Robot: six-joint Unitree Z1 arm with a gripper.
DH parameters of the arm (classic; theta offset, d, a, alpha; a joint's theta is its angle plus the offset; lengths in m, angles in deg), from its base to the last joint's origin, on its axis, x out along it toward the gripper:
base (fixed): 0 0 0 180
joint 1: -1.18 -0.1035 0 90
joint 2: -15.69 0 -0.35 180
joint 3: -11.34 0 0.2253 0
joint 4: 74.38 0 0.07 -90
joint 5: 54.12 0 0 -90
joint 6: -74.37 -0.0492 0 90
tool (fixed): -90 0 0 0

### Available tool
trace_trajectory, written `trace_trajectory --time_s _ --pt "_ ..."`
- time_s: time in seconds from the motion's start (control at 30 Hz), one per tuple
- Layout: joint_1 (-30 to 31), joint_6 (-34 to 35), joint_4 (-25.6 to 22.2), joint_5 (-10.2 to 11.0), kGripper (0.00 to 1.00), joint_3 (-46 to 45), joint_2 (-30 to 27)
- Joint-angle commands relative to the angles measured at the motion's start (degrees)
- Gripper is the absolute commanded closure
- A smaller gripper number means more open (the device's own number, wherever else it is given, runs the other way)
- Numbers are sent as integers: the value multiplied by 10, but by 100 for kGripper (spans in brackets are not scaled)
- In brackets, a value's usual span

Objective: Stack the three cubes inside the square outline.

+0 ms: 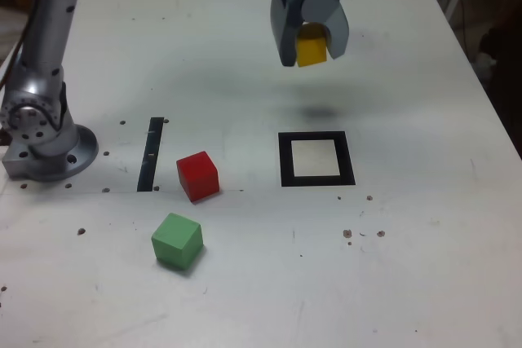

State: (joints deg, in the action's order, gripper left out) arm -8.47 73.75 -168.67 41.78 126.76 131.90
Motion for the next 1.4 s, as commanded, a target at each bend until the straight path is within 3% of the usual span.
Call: trace_trajectory --time_s 0.0,0.37,0.93,1.37 --pt "27 9 0 -4 88 -4 -1" --pt "126 68 1 -18 88 -5 6" --pt "133 82 14 -32 88 -35 39" --pt "148 81 57 -49 88 -68 69"
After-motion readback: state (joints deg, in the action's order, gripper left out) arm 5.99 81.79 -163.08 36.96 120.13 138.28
